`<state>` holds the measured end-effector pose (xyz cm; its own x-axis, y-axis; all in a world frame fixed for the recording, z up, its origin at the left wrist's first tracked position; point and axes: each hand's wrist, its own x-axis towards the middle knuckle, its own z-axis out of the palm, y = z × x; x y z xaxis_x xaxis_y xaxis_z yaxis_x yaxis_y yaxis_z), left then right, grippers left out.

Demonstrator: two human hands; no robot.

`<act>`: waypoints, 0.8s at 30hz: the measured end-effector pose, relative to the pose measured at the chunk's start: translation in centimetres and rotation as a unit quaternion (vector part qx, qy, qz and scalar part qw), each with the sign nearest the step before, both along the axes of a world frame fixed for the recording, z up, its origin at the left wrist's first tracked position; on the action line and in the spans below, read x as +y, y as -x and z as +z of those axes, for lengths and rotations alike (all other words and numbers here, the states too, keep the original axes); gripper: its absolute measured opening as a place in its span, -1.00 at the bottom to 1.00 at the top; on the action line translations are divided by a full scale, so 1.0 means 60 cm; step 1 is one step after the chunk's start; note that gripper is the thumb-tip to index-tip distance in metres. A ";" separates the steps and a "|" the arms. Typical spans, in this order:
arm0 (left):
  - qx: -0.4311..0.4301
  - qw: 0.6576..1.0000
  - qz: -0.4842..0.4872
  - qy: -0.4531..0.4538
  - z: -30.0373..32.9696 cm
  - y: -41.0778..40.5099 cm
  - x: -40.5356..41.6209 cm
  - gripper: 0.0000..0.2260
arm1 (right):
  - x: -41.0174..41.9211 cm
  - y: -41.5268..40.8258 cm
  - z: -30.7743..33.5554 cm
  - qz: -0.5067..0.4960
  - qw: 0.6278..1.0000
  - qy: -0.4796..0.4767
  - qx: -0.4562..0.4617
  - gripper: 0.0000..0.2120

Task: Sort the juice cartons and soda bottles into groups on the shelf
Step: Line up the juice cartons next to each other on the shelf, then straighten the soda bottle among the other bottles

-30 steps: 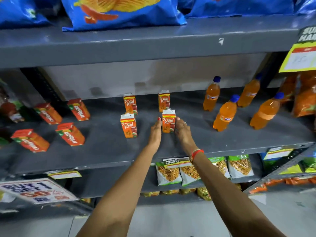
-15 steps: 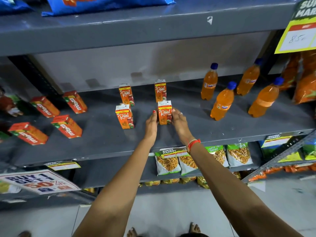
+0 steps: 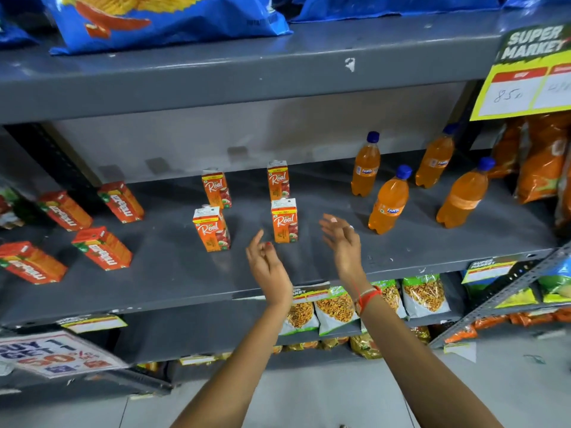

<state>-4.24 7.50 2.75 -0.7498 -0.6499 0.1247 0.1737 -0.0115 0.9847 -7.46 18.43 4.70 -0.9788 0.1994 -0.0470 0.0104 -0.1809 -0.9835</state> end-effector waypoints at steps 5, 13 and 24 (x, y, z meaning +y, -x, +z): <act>0.076 0.988 -0.114 0.075 0.018 0.010 0.110 -0.83 | 0.093 -0.011 0.006 -0.271 0.961 -0.004 0.048 -0.80; -0.039 0.945 -0.321 0.035 0.058 0.143 0.246 -0.67 | 0.214 0.057 0.004 -0.122 0.991 -0.053 0.015 -0.61; -0.148 0.933 -0.327 0.004 0.056 0.140 0.253 -0.59 | 0.207 0.064 0.004 -0.010 0.996 -0.078 -0.050 -0.51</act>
<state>-12.65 22.68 6.09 -0.9881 -0.0407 -0.1484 -0.1480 -0.0126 0.9889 -11.29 30.83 4.93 -0.9664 0.2316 -0.1112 0.1077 -0.0276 -0.9938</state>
